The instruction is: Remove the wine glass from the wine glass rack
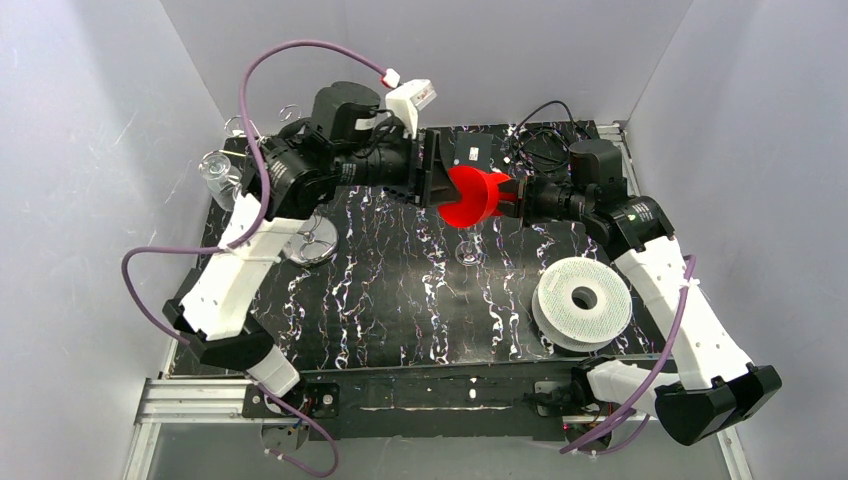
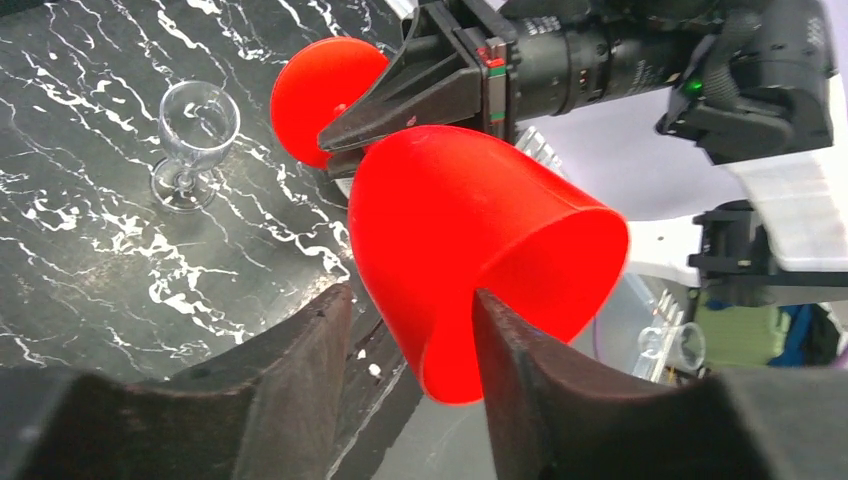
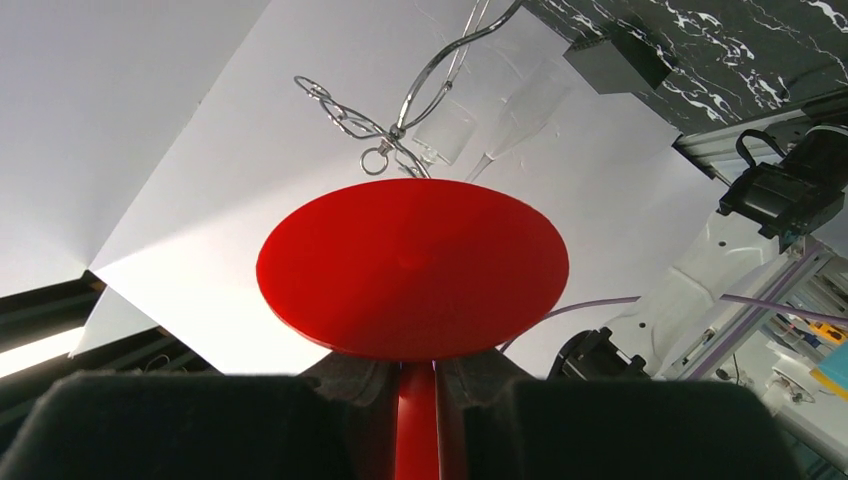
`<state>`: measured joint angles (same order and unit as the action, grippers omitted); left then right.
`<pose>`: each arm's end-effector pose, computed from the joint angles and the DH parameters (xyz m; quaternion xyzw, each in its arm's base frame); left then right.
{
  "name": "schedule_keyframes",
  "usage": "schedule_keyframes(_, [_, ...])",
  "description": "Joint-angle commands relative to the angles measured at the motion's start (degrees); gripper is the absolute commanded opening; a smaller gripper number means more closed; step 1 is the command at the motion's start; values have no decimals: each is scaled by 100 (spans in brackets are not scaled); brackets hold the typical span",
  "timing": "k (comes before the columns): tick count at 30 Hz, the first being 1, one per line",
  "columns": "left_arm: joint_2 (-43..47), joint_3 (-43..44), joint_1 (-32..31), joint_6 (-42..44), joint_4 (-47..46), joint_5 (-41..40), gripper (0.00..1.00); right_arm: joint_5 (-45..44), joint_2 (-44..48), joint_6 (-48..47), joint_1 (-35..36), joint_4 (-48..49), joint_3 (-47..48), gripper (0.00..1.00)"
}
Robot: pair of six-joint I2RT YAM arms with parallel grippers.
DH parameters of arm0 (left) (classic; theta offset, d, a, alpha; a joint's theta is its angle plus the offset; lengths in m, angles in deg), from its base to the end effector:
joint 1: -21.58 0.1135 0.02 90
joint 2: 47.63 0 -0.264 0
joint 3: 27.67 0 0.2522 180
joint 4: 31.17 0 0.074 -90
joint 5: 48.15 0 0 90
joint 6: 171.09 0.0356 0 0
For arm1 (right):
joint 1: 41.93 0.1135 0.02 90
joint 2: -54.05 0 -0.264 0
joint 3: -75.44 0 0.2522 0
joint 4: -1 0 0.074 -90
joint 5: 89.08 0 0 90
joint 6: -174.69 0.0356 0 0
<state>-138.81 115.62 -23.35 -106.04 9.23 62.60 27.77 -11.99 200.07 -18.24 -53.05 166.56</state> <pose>0.1931 -0.2105 0.5983 0.2453 0.5873 -0.5301 0.5603 0.2076 0.1086 0.4104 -0.5191 -0.6683 -0.5327 0.0147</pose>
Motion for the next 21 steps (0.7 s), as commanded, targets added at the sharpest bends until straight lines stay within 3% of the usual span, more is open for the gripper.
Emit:
schedule_keyframes(1, [-78,311,-191,340,127,-346,39,210,24,99,-21,328,60,1])
schedule_keyframes(6, [-203,486,-308,368,239,-618,3,160,85,24,-21,406,-38,1])
schedule_keyframes(14, [-306,759,-360,263,535,-977,0,20,306,-9,-42,644,-437,1])
schedule_keyframes(17, [-324,845,-360,237,559,-1151,0,31,374,-40,-72,622,-508,20])
schedule_keyframes(21, [-439,1228,-359,199,726,-1365,0,-16,427,-281,-157,346,-389,56])
